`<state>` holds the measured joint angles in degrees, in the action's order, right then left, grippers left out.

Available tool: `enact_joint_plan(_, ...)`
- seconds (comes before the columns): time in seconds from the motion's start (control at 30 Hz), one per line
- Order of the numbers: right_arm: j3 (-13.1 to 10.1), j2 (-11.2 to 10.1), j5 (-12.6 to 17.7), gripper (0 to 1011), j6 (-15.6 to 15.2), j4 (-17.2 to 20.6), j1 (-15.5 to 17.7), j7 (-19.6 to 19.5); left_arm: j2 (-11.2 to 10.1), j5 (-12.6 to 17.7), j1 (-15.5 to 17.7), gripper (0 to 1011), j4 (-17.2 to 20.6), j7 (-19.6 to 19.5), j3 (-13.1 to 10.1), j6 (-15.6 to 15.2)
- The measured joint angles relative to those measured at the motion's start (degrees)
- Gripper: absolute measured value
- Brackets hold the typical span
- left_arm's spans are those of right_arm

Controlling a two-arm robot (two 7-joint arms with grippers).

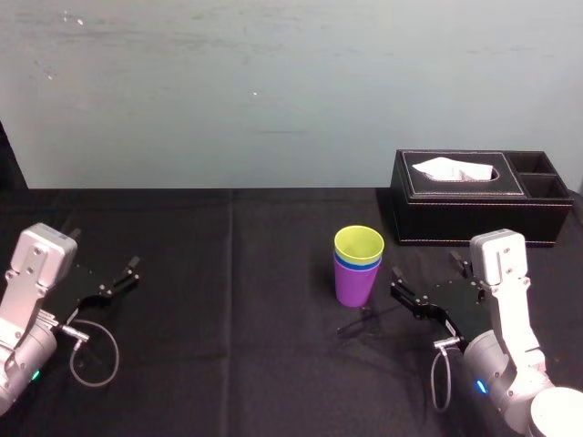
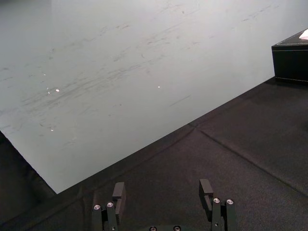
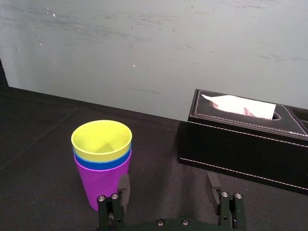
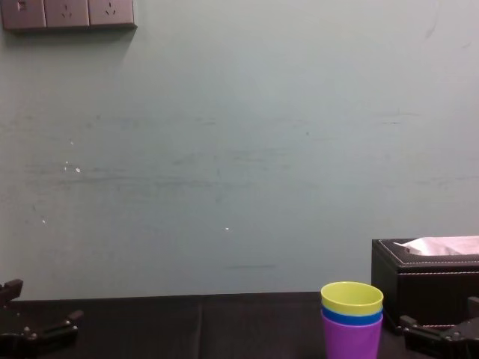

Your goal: Stack the three plastic cups sequentially using one hand.

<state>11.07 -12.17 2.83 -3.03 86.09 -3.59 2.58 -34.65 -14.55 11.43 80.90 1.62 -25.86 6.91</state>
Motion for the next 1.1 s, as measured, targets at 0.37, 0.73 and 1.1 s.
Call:
enact_joint_plan(0.37, 0.00, 0.00, 0.00, 1003, 0.00, 0.00, 0.00, 0.00, 0.00, 0.00, 0.00, 1000, 0.00, 0.00, 0.00, 0.00)
enact_joint_plan(0.73, 0.00, 0.00, 0.00, 1003, 0.00, 0.00, 0.00, 0.00, 0.00, 0.00, 0.00, 1000, 0.00, 0.00, 0.00, 0.00)
enact_joint_plan(1.1, 0.00, 0.00, 0.00, 1002, 0.00, 0.00, 0.00, 0.00, 0.00, 0.00, 0.00, 1000, 0.00, 0.00, 0.00, 0.00)
